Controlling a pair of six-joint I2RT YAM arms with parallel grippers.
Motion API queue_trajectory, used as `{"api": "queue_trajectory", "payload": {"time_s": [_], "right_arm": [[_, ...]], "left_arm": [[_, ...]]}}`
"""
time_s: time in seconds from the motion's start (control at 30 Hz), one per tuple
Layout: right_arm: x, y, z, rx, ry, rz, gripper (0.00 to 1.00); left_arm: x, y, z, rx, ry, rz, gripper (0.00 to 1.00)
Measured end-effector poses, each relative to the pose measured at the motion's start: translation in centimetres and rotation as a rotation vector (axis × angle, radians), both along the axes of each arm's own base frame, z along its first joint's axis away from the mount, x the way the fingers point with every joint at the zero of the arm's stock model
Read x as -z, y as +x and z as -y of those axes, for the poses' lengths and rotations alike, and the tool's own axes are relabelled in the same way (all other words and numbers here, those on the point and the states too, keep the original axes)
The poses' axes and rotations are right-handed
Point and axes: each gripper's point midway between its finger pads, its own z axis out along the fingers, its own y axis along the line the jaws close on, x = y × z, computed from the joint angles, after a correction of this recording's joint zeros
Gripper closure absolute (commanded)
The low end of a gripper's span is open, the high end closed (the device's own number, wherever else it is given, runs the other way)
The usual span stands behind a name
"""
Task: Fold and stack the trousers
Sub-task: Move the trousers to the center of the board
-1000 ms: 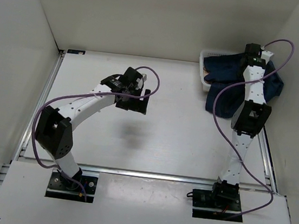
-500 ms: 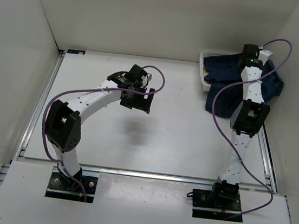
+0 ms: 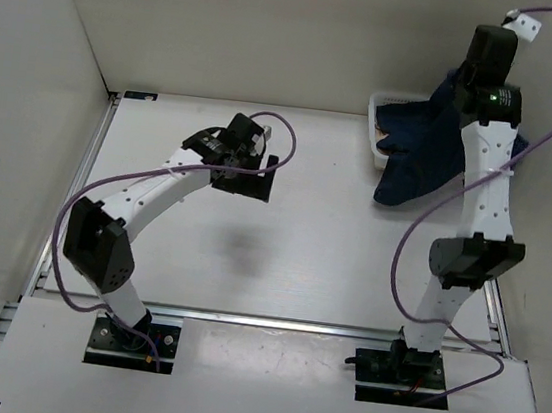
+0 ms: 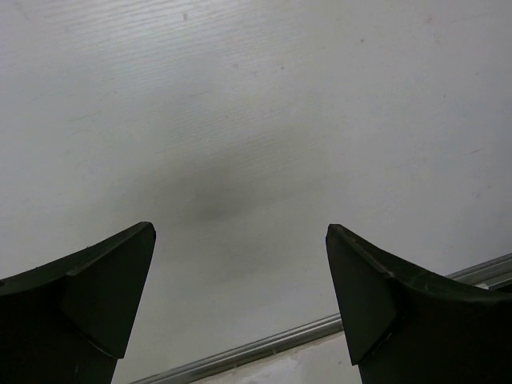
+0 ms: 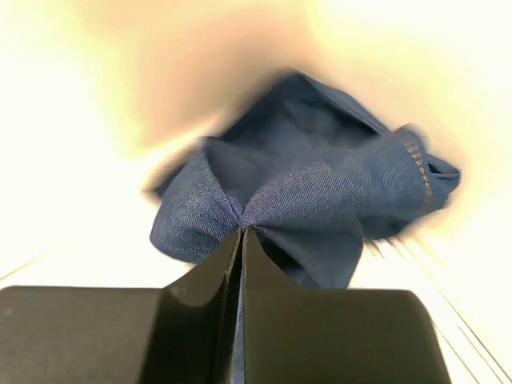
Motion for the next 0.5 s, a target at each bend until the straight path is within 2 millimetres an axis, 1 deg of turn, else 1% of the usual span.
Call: {"api": "queue_trajectory", "payload": {"time_s": [0.07, 0.13, 0.2, 0.23, 0.3, 0.37, 0.4, 0.43, 0.47, 0.5], "right_arm": [[-4.6, -2.2, -3.9, -0.108, -0.004, 0.087, 1.0], [-8.0, -4.5, -8.0, -0.232, 0.008, 0.154, 1.0], [-10.6, -7.3, -12.8, -0.394, 0.041, 0.21, 1.0], [-11.5, -8.9, -14.6, -0.466, 0.057, 0.227, 1.0], [-12.2, -12.1, -18.2, -0.6, 0.091, 0.241, 1.0], [-11.8, -15.2, -21.6, -0.72, 0.121, 0.228, 1.0], [-10.9, -16.7, -23.4, -0.78, 0.136, 0.207, 0.95], [-9.4, -18.3, -25.6, -0.848, 0.152, 0.172, 0.44], [-7.7, -19.6, -27.4, -0.901, 0.168, 0.125, 0.28], [-5.8, -20.7, -29.5, -0.963, 0.177, 0.078, 0.23]], "left_arm": [[-1.9, -0.1, -1.1, -0.033, -0.01, 0.039, 0.01], [-4.1, -0.1, -2.7, -0.09, -0.03, 0.079, 0.01], [-6.2, 0.3, -5.3, -0.183, -0.048, 0.108, 0.01], [-7.2, 0.6, -6.9, -0.242, -0.055, 0.123, 0.01], [-9.0, 1.2, -10.4, -0.368, -0.075, 0.144, 0.01], [-10.0, 1.5, -13.3, -0.479, -0.09, 0.16, 0.01], [-10.5, 1.3, -14.9, -0.539, -0.101, 0.164, 0.01], [-11.0, 1.1, -16.2, -0.591, -0.111, 0.169, 0.01], [-11.6, 0.8, -17.4, -0.638, -0.124, 0.179, 0.01], [-12.3, 0.4, -18.6, -0.685, -0.14, 0.196, 0.01]]}}
